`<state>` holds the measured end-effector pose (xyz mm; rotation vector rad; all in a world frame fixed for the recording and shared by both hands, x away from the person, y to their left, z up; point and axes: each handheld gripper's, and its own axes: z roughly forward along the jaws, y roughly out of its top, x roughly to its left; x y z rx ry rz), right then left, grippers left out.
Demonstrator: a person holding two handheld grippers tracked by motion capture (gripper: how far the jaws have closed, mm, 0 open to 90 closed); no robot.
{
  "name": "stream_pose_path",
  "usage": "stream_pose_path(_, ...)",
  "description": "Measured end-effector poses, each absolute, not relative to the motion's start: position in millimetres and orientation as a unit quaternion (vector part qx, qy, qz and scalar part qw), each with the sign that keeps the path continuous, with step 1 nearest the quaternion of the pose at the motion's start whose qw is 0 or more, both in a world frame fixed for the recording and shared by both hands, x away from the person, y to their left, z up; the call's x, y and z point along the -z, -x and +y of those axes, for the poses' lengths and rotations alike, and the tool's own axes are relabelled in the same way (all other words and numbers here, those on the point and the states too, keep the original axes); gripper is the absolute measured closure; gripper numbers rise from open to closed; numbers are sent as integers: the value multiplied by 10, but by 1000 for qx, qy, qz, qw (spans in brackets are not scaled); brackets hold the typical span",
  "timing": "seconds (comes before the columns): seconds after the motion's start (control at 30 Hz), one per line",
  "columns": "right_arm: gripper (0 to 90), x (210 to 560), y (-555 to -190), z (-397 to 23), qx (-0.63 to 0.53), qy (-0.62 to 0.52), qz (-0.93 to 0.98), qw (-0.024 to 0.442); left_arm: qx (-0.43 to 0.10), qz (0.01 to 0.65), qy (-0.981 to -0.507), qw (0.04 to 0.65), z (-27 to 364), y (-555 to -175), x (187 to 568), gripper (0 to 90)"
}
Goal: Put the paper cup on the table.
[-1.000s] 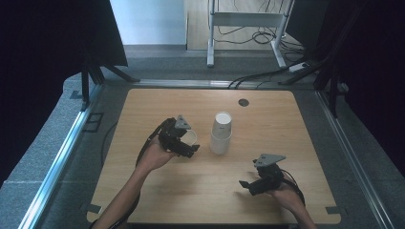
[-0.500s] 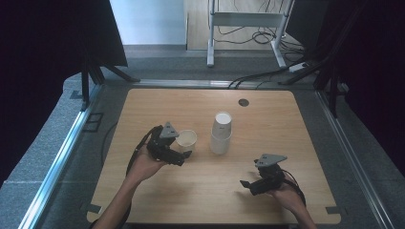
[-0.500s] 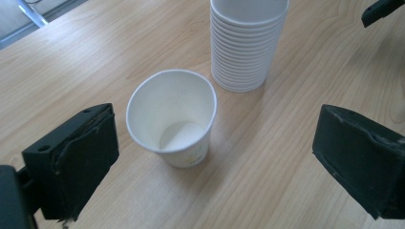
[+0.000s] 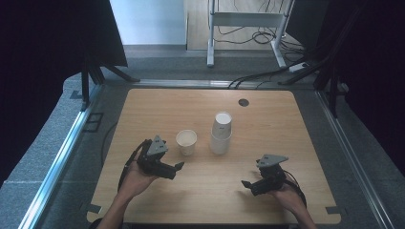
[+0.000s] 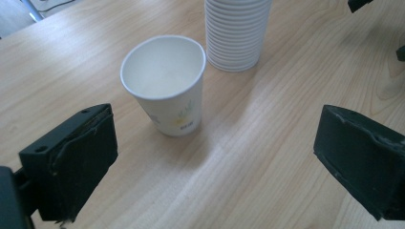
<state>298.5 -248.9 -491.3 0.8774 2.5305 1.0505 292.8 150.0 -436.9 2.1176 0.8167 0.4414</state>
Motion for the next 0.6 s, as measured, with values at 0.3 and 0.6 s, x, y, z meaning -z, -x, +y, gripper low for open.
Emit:
stream_pose_path(0.3,0,4957,-2975,-2553,-348,-307,875,138,-160,337,-836,404,1530,-2819,4655,8)
stream_pose_path(0.6,0,5027,-2973,-2593,-327,-309,882,143,-140,343,-845,385,1485,-2798,4900,0)
